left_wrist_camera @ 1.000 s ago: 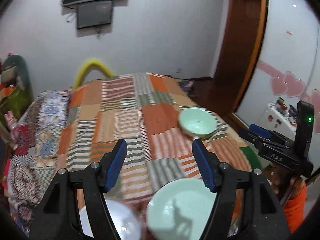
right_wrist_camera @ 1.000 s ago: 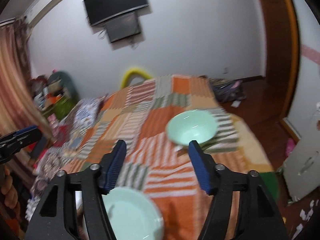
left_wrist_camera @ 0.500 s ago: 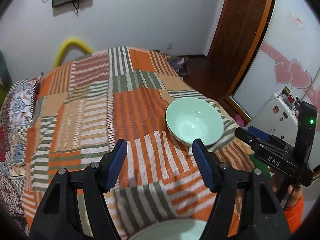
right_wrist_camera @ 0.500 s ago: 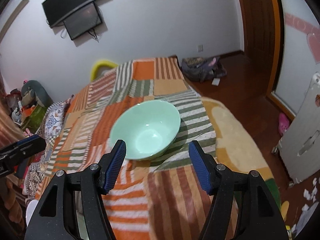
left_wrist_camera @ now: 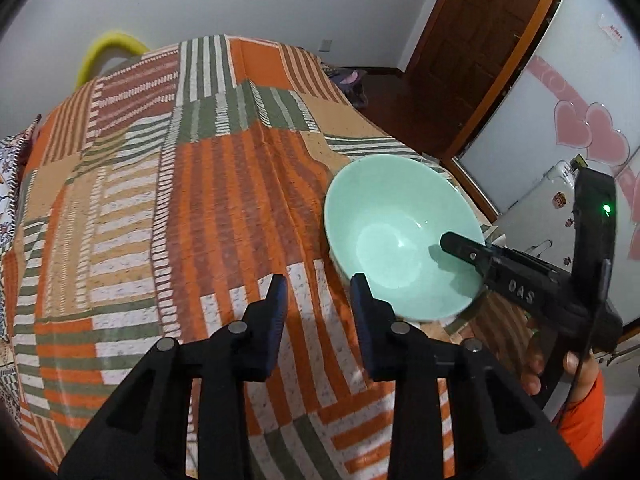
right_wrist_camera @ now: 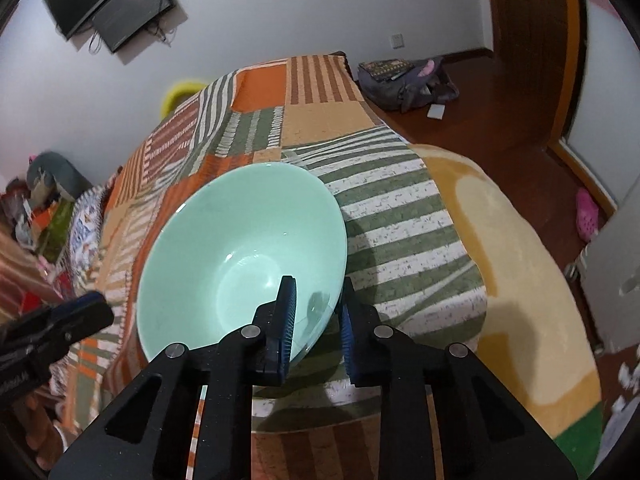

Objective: Organize plates and bowls
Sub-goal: 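Lift the mint-green bowl and carry it over the white bowl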

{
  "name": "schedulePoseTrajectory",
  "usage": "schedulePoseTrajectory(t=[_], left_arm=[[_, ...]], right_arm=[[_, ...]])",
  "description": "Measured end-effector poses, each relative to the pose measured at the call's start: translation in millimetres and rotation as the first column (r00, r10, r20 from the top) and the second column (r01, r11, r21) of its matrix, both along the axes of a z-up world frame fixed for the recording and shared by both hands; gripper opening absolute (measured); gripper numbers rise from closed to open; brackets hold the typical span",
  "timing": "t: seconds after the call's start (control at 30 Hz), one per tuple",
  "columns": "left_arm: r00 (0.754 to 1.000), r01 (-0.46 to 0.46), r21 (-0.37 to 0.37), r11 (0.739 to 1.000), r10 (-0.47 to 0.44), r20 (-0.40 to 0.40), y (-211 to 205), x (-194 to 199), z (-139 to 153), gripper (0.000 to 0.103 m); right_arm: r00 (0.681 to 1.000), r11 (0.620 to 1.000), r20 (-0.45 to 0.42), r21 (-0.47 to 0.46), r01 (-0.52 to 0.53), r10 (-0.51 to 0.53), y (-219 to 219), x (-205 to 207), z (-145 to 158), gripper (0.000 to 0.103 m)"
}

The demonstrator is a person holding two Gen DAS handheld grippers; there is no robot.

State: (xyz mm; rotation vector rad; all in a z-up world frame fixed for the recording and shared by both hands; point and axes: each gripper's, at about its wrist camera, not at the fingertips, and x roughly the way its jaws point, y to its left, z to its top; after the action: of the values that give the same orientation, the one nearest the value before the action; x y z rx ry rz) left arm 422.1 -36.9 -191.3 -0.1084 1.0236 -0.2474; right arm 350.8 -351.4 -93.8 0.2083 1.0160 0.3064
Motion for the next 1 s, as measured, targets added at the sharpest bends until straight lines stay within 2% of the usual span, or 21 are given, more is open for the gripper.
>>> schedulePoseTrajectory(t=[0.1, 0.2, 0.3, 0.43, 0.6, 0.73, 1.0], left_arm=[[1.000, 0.005, -0.002, 1.000, -0.005, -0.010, -4.3, 8.4, -6.7, 0.032], [1.000, 0.003, 0.013, 1.000, -0.002, -0.027, -9.3, 15.7, -14.9, 0.031], [0.998, 0.030, 0.013, 0.999, -0.030, -0.048, -13.8, 20.3, -24.6, 0.014], [0.998, 0.047, 0.071, 0.996, -0.044, -0.037, -17.4, 17.9, -30.3, 0.011], [0.997, 0.045, 0.041, 0.998, -0.042, -0.065, -9.0, 6.7, -29.7, 0.011], [0.997, 0.041, 0.052, 0.998, -0.038, -0.065, -5.5, -10.9, -24.1, 0.012], [1.000, 0.014, 0.037, 0.999, -0.013, -0.008, 6.6, -56.3, 13.0, 0.011]], right_arm=[[0.999, 0.998, 0.012, -0.037, -0.041, 0.042, 4.2, -5.0, 0.7, 0.019], [0.997, 0.996, 0.012, -0.035, -0.076, 0.077, 5.0, -8.4, 0.0, 0.019], [0.995, 0.995, 0.010, -0.027, -0.101, 0.101, 9.1, -9.6, -1.1, 0.019], [0.995, 0.994, 0.013, -0.029, -0.103, 0.103, 13.3, -9.0, -0.2, 0.019], [0.994, 0.994, 0.005, -0.011, -0.107, 0.107, 16.6, -11.3, 3.4, 0.019], [0.993, 0.993, 0.002, -0.005, -0.116, 0.116, 22.3, -19.3, 8.9, 0.019], [0.990, 0.991, 0.057, -0.007, -0.131, 0.131, 33.7, -48.1, 39.8, 0.019]])
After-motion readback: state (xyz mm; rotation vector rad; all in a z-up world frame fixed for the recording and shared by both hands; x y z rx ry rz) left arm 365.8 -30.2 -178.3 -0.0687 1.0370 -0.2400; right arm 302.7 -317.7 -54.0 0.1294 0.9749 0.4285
